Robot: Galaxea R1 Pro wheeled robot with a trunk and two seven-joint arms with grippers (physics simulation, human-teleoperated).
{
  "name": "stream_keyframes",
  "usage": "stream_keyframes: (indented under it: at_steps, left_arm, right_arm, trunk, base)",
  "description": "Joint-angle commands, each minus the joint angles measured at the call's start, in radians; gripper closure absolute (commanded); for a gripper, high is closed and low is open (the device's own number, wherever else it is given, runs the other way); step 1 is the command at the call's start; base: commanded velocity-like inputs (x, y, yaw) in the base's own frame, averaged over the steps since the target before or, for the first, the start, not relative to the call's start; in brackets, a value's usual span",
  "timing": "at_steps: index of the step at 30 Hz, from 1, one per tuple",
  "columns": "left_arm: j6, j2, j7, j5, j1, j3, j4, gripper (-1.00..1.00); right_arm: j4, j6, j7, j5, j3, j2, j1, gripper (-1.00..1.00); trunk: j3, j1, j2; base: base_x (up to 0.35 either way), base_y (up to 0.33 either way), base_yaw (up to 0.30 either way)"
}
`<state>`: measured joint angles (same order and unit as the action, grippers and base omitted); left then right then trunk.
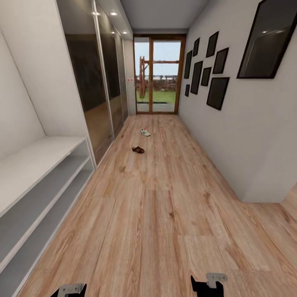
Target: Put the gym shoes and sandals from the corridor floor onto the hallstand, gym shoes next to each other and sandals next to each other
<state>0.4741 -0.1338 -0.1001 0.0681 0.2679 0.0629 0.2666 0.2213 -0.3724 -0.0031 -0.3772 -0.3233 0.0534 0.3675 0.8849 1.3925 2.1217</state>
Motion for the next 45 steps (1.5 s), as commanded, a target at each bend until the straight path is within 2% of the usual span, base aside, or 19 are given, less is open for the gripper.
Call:
stream_keyframes:
  at_steps: [1, 45]
  left_arm:
    - [0.001, 0.0, -0.01, 0.007, 0.001, 0.006, -0.001, -1.0]
    - [0.001, -0.001, -0.01, 0.008, 0.001, 0.006, -0.001, -1.0]
  right_arm:
    - [0.0, -0.003, 0.0, -0.011, -0.008, 0.001, 0.001, -1.0]
    - [0.001, -0.004, 0.001, -0.012, -0.009, 0.005, 0.001, -1.0]
  trunk:
    - [0.001, 0.0, 0.0]
    - [0.001, 0.0, 0.0]
  base:
    - [0.34, 0.0, 0.0]
    - [0.34, 0.0, 0.0]
